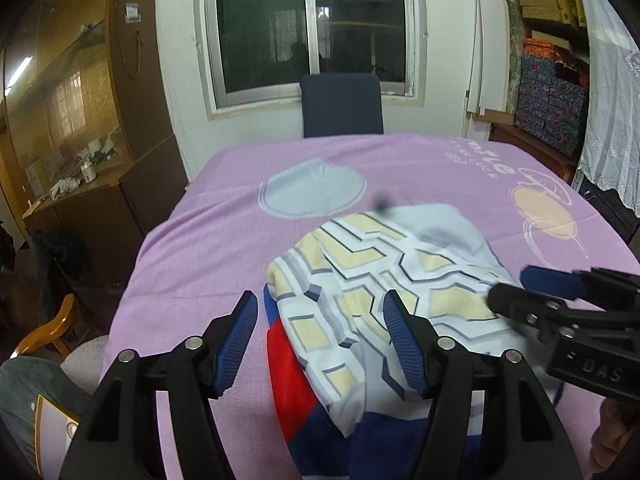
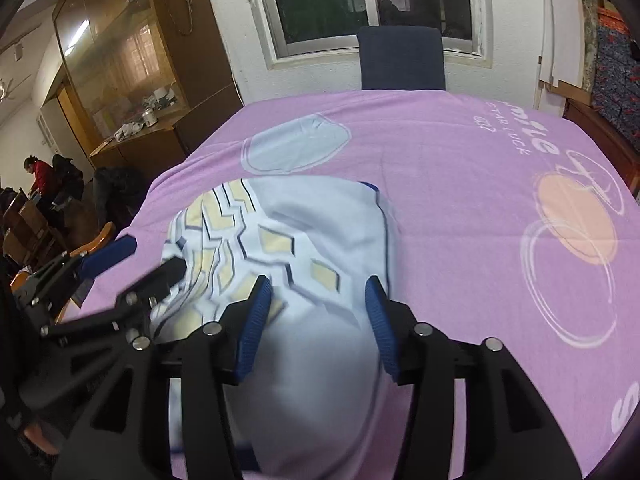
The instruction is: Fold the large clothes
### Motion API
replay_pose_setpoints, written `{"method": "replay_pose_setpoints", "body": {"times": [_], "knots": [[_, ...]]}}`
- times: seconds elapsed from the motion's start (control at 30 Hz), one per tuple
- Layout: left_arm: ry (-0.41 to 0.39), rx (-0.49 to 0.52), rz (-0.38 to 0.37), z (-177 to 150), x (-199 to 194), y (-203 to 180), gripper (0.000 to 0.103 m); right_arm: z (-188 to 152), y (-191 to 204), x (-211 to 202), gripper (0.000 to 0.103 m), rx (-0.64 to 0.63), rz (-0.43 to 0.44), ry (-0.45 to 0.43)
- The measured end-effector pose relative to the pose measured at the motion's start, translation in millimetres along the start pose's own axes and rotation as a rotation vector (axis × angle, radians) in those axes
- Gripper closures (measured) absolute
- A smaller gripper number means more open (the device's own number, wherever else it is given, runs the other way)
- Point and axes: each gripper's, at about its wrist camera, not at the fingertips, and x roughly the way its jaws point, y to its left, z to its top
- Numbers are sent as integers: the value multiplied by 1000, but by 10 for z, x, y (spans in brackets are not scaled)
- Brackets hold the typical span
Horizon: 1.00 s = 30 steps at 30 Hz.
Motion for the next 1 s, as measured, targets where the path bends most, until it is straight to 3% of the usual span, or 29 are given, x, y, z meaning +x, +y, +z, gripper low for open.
{"method": "replay_pose_setpoints", "body": {"times": [0.2, 0.37, 0.5, 0.57, 0.6, 0.63, 0.7, 0.73, 0.77, 0.83, 0.93, 1.0], "knots": [[-36, -17, -22, -8, -189, -14, 37, -133, -75, -360, 55, 20, 5, -41], [-9, -25, -45, -118, -225, -22, 37, -173, -30, -563, 55, 17, 37, -75], [112, 20, -59, -226, 56, -135, 37, -230, 46, -486, 55, -6, 73, -47], [155, 25, -42, -275, 186, -141, 37, -304, 23, -276, 55, 8, 75, 17], [155, 19, -51, -276, 194, -120, 37, -339, -7, -215, 49, 26, 79, 27], [161, 5, -65, -274, 202, -83, 35, -365, -53, -181, 40, 47, 84, 24], [170, -50, -117, -252, 206, 26, 35, -379, -171, -140, 39, 104, 139, 39], [172, -84, -147, -234, 206, 103, 30, -367, -233, -141, 37, 134, 171, 46], [177, -126, -173, -222, 218, 189, 19, -351, -292, -153, 31, 161, 197, 44], [204, -243, -238, -225, 295, 427, 10, -303, -449, -200, 20, 226, 247, 21], [300, -379, -381, -291, 514, 674, 10, -205, -648, -133, 13, 318, 367, 38], [303, -403, -407, -300, 557, 718, 8, -172, -745, -6, 13, 374, 426, 66]]}}
